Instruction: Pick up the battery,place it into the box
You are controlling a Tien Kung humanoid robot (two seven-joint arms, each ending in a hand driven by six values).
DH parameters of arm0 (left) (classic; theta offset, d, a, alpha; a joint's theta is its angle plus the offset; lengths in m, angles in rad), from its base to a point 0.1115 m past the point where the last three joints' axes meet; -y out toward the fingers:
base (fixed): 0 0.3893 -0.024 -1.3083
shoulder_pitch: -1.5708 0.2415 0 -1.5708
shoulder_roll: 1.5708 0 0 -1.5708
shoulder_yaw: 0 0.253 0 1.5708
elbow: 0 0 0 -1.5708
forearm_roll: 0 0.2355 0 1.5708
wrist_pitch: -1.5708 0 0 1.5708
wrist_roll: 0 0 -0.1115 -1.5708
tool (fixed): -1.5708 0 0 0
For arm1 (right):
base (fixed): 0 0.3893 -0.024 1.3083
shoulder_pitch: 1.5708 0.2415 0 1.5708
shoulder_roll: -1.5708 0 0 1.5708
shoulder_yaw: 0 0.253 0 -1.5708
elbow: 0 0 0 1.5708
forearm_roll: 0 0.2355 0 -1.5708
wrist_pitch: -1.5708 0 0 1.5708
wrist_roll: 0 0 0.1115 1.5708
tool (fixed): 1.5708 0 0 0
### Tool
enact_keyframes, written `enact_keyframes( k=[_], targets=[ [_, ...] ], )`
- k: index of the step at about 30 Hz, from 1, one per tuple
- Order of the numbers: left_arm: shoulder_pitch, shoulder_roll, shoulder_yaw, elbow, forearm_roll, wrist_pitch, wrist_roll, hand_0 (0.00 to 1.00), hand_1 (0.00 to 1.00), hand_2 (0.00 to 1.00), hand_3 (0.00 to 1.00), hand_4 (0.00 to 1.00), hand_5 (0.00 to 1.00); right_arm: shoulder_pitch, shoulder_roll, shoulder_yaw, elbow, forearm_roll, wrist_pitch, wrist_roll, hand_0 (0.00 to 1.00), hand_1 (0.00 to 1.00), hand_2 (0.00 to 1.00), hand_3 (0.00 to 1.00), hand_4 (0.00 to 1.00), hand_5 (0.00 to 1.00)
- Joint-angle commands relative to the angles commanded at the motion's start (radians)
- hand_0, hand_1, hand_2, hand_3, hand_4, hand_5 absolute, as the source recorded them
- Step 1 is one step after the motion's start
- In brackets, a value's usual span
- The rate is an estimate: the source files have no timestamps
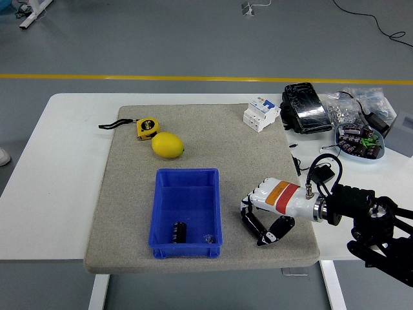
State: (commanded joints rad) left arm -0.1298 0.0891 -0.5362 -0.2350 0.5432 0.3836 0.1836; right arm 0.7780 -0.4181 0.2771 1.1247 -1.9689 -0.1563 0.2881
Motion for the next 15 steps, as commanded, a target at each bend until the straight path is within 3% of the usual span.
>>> enact_keyframes(
  k=[15],
  targets=[
    [-0.002, 0.003, -0.004, -0.001, 0.010, -0.004, 0.002, 0.570, 0.533, 0.598, 0.573, 0.631, 0.574, 0.017, -0.012, 0.074, 0.050, -0.010, 0.003, -0.012, 0.397, 0.406, 0.477, 0.456, 0.897, 0.327]
  ],
)
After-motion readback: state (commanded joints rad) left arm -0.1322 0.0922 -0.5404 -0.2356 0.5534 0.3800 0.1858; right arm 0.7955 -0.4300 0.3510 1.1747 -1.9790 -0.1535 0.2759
